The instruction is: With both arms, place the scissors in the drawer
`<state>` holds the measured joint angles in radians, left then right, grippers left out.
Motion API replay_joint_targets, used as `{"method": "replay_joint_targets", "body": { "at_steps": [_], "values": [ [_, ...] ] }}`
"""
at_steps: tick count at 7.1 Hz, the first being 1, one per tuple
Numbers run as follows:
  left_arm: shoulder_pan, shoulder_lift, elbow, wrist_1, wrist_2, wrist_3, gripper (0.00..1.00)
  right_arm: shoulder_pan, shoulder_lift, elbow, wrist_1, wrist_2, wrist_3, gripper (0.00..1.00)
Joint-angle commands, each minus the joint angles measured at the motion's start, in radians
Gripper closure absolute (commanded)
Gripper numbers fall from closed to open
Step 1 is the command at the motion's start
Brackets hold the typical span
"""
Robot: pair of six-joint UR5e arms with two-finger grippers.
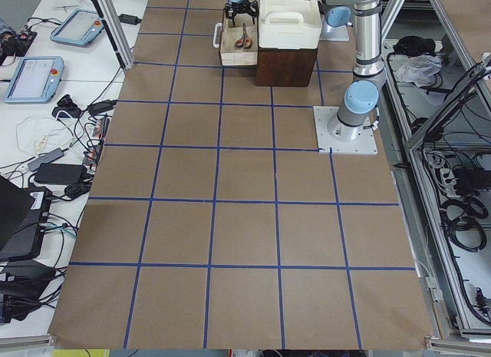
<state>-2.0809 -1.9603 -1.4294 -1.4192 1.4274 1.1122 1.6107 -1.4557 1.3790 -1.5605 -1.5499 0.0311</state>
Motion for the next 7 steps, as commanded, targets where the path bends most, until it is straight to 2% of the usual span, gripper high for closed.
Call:
{"method": "replay_joint_targets", "body": {
  "at_steps": [1,2,5,6,7],
  "values": [
    [0.028,0.027,0.01,-0.018,0.074,-0.006,0.0,0.0,0.0,0.0,0.002,-0.004,0.0,0.0],
    [0.092,0.043,0.01,-0.024,0.096,-0.014,0.0,0.0,0.0,0.0,0.003,-0.006,0.0,0.0],
    [0.258,0.176,0.012,-0.026,0.091,-0.172,0.0,0.0,0.0,0.0,0.006,-0.007,0.0,0.0],
    [0.336,0.217,0.0,-0.029,0.091,-0.302,0.0,0.0,0.0,0.0,0.005,-0.007,0.0,0.0],
    [0.358,0.248,-0.006,-0.029,0.111,-0.442,0.0,0.0,0.0,0.0,0.008,-0.007,0.0,0.0]
  ]
}}
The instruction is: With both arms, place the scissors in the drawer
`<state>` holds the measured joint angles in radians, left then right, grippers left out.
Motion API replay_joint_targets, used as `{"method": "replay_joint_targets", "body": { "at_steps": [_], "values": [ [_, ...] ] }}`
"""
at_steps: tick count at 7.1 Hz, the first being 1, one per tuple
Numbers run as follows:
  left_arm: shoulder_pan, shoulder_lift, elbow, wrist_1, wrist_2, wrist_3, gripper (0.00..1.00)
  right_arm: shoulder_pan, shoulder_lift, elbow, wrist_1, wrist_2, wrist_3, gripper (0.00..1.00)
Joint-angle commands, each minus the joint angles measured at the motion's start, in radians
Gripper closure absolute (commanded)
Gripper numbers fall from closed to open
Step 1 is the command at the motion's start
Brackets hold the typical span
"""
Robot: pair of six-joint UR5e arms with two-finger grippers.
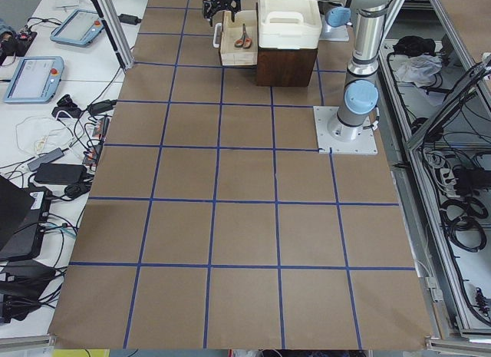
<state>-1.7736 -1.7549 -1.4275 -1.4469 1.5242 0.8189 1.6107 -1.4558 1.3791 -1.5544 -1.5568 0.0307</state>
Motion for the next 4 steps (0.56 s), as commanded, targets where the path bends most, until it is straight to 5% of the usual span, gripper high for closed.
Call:
{"method": "replay_joint_targets", "body": {
  "at_steps": [1,4],
  "values": [
    [0.065,0.095,-0.004,-0.003,0.063,-0.262,0.0,0.0,0.0,0.0,0.0,0.001,0.0,0.0],
    [0.118,0.167,-0.01,-0.001,0.138,-0.859,0.0,0.0,0.0,0.0,0.004,0.004,0.0,0.0]
  ]
}}
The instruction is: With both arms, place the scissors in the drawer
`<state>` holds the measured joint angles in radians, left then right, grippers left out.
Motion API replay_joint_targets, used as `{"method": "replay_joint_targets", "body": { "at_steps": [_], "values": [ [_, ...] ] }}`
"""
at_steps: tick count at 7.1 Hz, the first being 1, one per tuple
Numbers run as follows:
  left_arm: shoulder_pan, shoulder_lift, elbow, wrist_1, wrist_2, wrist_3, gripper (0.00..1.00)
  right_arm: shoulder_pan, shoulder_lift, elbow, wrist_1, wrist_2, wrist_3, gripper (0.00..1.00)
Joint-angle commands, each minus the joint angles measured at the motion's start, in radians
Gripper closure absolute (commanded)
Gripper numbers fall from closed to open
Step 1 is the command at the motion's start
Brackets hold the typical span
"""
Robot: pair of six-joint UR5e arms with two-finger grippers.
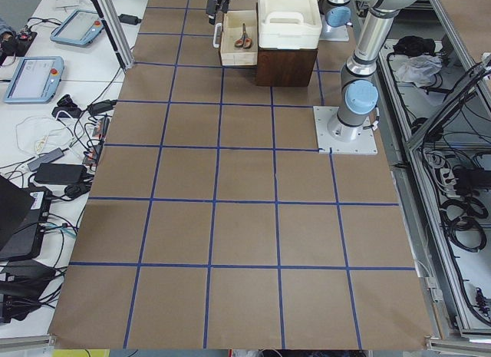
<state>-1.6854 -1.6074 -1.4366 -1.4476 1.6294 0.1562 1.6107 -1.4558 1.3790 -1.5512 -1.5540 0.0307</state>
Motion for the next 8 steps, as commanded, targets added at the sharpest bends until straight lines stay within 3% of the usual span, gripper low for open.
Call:
{"method": "replay_joint_targets", "body": {
  "at_steps": [1,8],
  "values": [
    [0.053,0.021,-0.005,-0.017,0.03,-0.278,0.0,0.0,0.0,0.0,0.002,0.002,0.0,0.0],
    [0.061,0.024,-0.016,-0.07,0.018,-0.303,0.0,0.006,-0.009,0.025,0.016,0.0,0.005,0.0]
  ]
}}
